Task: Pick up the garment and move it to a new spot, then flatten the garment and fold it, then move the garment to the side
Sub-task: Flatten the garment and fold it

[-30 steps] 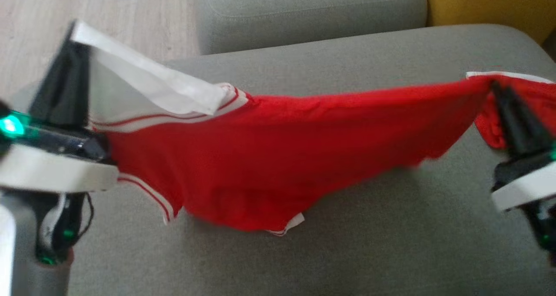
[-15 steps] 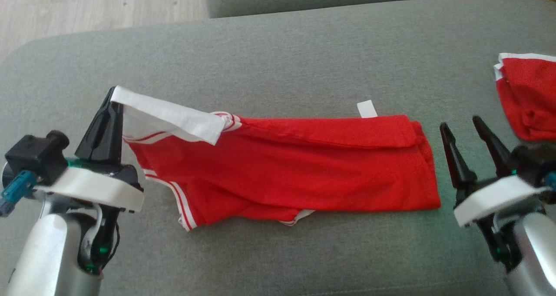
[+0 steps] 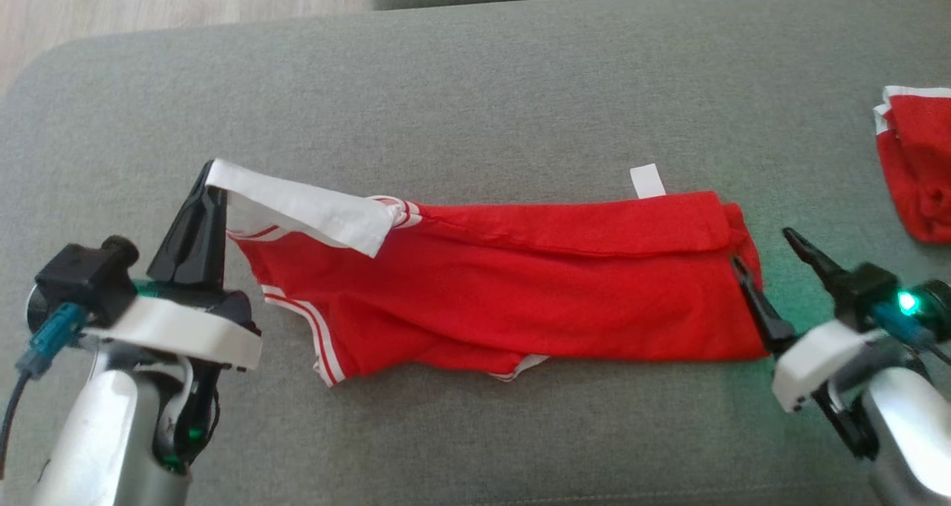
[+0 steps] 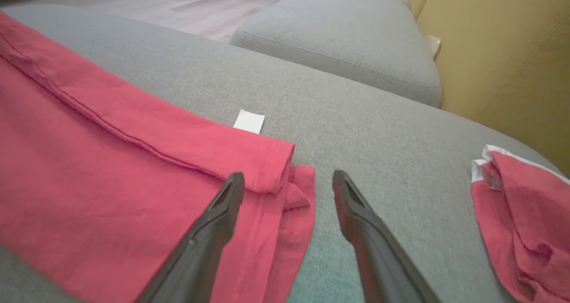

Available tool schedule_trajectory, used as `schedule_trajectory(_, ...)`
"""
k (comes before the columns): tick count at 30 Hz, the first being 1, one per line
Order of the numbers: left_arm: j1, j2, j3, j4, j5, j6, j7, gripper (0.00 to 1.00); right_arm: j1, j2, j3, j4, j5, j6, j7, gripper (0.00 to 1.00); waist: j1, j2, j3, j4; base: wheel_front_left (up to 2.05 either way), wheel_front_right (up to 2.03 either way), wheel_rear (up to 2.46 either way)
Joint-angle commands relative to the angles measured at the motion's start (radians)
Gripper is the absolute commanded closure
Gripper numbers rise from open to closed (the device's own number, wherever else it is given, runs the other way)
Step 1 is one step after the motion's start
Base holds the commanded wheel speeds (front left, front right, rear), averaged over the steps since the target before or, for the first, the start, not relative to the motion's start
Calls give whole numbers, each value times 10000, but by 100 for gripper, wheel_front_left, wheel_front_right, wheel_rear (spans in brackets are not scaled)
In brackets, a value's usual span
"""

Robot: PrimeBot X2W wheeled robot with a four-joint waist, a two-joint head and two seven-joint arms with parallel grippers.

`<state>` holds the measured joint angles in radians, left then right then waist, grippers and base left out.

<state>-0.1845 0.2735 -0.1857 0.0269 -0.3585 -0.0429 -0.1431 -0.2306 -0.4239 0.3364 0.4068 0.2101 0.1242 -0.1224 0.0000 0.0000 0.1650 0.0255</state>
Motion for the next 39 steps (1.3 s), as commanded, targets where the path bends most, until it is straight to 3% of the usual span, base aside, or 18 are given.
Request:
schedule_trajectory(1,-468,190,335,-264,121,41,-88,100,-382,-111,303,46,-221,65,115,0,0,0,25,50,0,0,0)
schedule_trajectory(17,-704,234,174,-360,130,105,-102,100,-1517,429,927,2251,-934,65,-408,1,0,0,151,296,0,0,0)
schedule_trajectory(21,-714,278,168,-415,125,144,-72,100,-1678,557,898,2633,-963,65,-629,17,0,0,218,331,0,0,0)
schedule_trajectory(23,-715,297,172,-440,119,166,-65,100,-1771,612,896,2795,-961,65,-739,36,0,0,251,341,0,0,0)
schedule_trajectory(24,-713,308,173,-451,117,177,-61,100,-1816,639,906,2876,-961,65,-788,50,0,0,265,344,0,0,0)
schedule_trajectory(25,-710,318,174,-461,112,186,-59,100,-1864,662,920,2949,-967,65,-840,54,0,0,278,348,0,0,0)
schedule_trajectory(27,-705,342,178,-476,108,206,-55,100,-1953,715,944,3086,-978,65,-930,83,0,0,297,354,0,0,0)
schedule_trajectory(29,-698,366,184,-485,101,224,-52,100,-2028,759,963,3213,-983,65,-1003,100,0,0,302,352,0,0,0)
schedule_trajectory(34,-669,427,206,-478,84,272,-69,100,-2220,800,896,3346,-984,65,-1185,100,0,0,263,313,0,0,0)
schedule_trajectory(39,-732,594,273,-632,99,263,-134,100,-2393,698,409,2737,-886,65,-1332,100,0,0,90,233,0,0,0)
